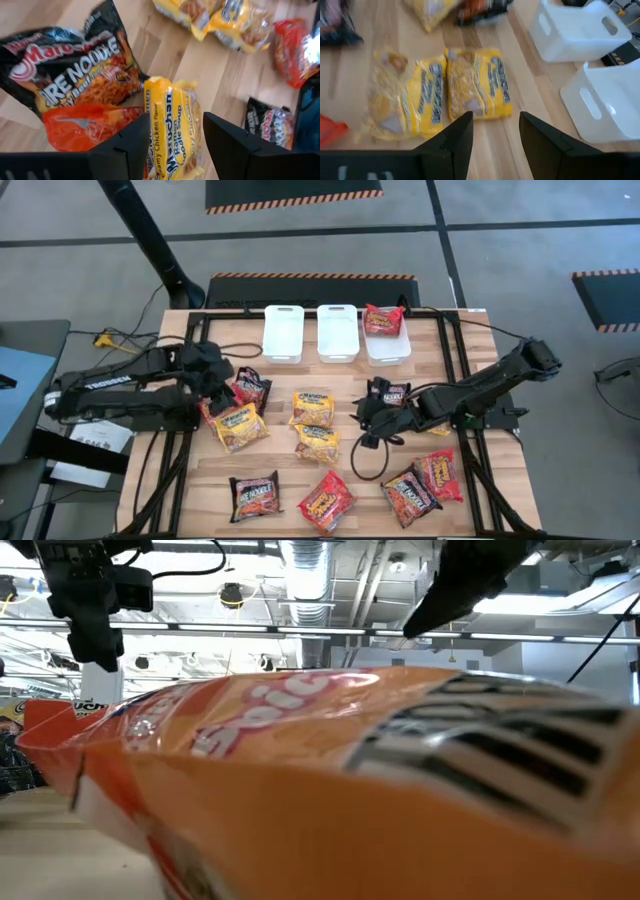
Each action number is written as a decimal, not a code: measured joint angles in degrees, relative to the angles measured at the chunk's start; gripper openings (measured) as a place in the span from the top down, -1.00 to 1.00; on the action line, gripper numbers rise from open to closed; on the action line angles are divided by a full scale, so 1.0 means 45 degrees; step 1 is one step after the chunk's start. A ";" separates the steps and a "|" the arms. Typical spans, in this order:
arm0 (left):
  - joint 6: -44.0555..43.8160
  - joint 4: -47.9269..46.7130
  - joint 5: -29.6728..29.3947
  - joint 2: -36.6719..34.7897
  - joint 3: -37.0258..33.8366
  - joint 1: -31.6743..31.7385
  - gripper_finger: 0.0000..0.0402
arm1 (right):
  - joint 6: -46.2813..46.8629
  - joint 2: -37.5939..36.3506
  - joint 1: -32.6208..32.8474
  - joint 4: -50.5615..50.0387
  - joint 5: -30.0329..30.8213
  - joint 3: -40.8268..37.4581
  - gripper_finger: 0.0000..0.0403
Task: Sort Maruchan noodles
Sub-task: Put the yellow noodle pack into the left white bin
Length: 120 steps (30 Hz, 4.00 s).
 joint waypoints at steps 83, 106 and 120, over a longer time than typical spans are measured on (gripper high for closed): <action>0.0436 0.4835 -0.0804 0.5648 -0.0029 -0.3492 1.00 | -0.0408 0.0874 -0.0439 0.0810 0.0006 0.0024 0.08; 0.0169 0.4712 -0.0459 0.5648 -0.0029 -0.3487 0.84 | -0.0774 0.0869 -0.0505 0.1213 -0.0039 0.0024 0.08; 0.0081 0.4578 -0.1275 0.7093 -0.0019 -0.3954 0.27 | -0.0773 0.0869 -0.0505 0.1199 -0.0045 0.0029 0.08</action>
